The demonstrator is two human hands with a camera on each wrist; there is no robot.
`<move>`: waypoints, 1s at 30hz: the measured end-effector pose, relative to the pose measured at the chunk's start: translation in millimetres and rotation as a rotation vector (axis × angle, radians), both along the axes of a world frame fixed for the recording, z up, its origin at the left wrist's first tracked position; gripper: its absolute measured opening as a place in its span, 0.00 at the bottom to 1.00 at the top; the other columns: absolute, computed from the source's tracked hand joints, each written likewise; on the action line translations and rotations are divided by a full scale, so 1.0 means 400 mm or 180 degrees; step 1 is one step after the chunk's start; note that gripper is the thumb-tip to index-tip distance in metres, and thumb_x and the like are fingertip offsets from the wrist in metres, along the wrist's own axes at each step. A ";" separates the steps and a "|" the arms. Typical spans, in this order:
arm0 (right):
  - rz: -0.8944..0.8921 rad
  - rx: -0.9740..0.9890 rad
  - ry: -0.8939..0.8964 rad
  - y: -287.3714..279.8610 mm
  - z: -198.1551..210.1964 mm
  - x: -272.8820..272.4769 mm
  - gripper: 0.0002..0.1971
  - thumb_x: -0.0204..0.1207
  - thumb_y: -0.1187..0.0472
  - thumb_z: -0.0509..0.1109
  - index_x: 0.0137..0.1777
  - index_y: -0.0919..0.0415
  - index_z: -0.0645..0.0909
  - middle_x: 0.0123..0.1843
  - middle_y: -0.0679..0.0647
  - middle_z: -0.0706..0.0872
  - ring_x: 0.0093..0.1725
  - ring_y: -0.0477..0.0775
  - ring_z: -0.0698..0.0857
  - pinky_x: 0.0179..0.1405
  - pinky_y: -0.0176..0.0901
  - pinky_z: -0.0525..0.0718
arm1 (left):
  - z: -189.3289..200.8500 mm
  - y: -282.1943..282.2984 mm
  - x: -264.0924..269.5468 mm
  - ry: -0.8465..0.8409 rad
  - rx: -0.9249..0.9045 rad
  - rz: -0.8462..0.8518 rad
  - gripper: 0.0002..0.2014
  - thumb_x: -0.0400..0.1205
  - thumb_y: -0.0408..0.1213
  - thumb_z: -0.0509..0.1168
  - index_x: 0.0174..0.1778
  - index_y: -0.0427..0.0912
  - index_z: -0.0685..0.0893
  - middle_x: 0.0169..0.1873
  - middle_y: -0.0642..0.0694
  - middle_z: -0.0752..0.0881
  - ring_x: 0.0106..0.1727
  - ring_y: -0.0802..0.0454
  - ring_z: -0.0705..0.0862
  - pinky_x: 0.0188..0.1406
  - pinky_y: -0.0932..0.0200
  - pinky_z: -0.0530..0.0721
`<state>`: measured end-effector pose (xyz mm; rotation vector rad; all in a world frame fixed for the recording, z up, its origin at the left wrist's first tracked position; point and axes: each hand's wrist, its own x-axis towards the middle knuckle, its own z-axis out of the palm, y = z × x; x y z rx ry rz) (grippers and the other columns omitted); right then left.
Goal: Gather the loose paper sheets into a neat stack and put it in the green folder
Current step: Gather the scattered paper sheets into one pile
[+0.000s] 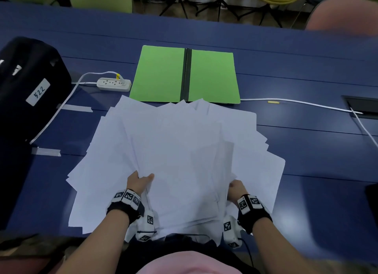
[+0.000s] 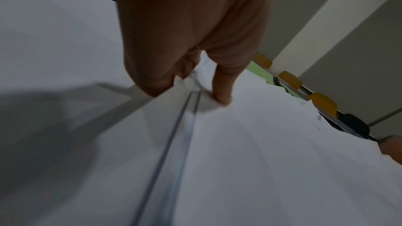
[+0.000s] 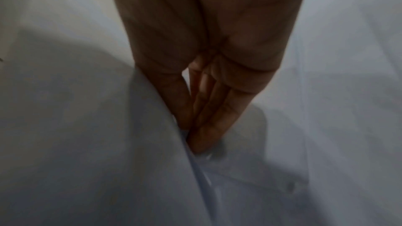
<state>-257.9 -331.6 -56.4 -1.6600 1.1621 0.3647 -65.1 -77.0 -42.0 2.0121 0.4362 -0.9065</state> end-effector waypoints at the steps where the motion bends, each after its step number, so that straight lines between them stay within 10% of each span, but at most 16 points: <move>1: -0.0047 -0.0067 0.0014 -0.007 0.010 0.000 0.05 0.66 0.71 0.69 0.31 0.70 0.79 0.35 0.62 0.83 0.40 0.53 0.79 0.34 0.41 0.74 | -0.003 -0.003 0.002 -0.0073 0.0116 -0.0030 0.22 0.78 0.35 0.70 0.65 0.29 0.75 0.63 0.40 0.79 0.72 0.39 0.75 0.67 0.51 0.75; 4: -0.0741 -0.0721 0.0088 -0.075 0.022 -0.033 0.07 0.71 0.69 0.66 0.47 0.65 0.84 0.48 0.64 0.87 0.48 0.61 0.85 0.44 0.44 0.78 | 0.011 -0.007 -0.002 -0.0329 0.0266 -0.0186 0.05 0.80 0.27 0.65 0.40 0.36 0.76 0.42 0.44 0.80 0.59 0.41 0.80 0.53 0.55 0.76; 9: -0.2155 -0.1068 0.0914 -0.170 0.054 -0.111 0.32 0.67 0.66 0.71 0.72 0.65 0.67 0.72 0.67 0.66 0.62 0.73 0.78 0.60 0.56 0.80 | 0.017 -0.002 0.004 -0.0386 0.0247 -0.0180 0.13 0.81 0.24 0.62 0.61 0.27 0.77 0.58 0.34 0.81 0.61 0.39 0.79 0.63 0.49 0.77; 13: -0.2179 -0.0714 0.0687 -0.171 0.065 -0.120 0.34 0.66 0.62 0.76 0.70 0.68 0.67 0.65 0.68 0.74 0.53 0.67 0.81 0.47 0.51 0.79 | -0.002 -0.003 0.001 -0.0445 0.0284 -0.0162 0.16 0.81 0.23 0.61 0.65 0.25 0.76 0.66 0.32 0.79 0.68 0.35 0.77 0.67 0.49 0.74; 16: -0.2046 -0.0555 0.0333 -0.175 0.060 -0.118 0.19 0.66 0.62 0.77 0.53 0.69 0.76 0.55 0.69 0.85 0.39 0.61 0.82 0.40 0.48 0.78 | -0.016 -0.001 -0.001 -0.0420 0.0254 -0.0089 0.03 0.81 0.22 0.61 0.46 0.33 0.78 0.46 0.39 0.81 0.59 0.41 0.78 0.58 0.53 0.75; 21: -0.1719 -0.0072 0.0118 -0.138 0.079 -0.064 0.26 0.74 0.63 0.74 0.68 0.76 0.74 0.68 0.69 0.80 0.65 0.69 0.81 0.61 0.53 0.78 | -0.022 -0.006 0.000 -0.0359 0.0285 -0.0061 0.17 0.80 0.22 0.60 0.30 0.44 0.67 0.31 0.49 0.71 0.49 0.49 0.73 0.50 0.58 0.71; 30: -0.2163 -0.0553 -0.0202 -0.182 0.072 -0.099 0.18 0.79 0.65 0.64 0.66 0.74 0.78 0.65 0.68 0.83 0.64 0.68 0.82 0.64 0.53 0.78 | -0.022 0.018 0.002 -0.0396 0.0390 -0.0159 0.19 0.78 0.20 0.60 0.29 0.43 0.62 0.31 0.45 0.64 0.33 0.50 0.63 0.34 0.58 0.65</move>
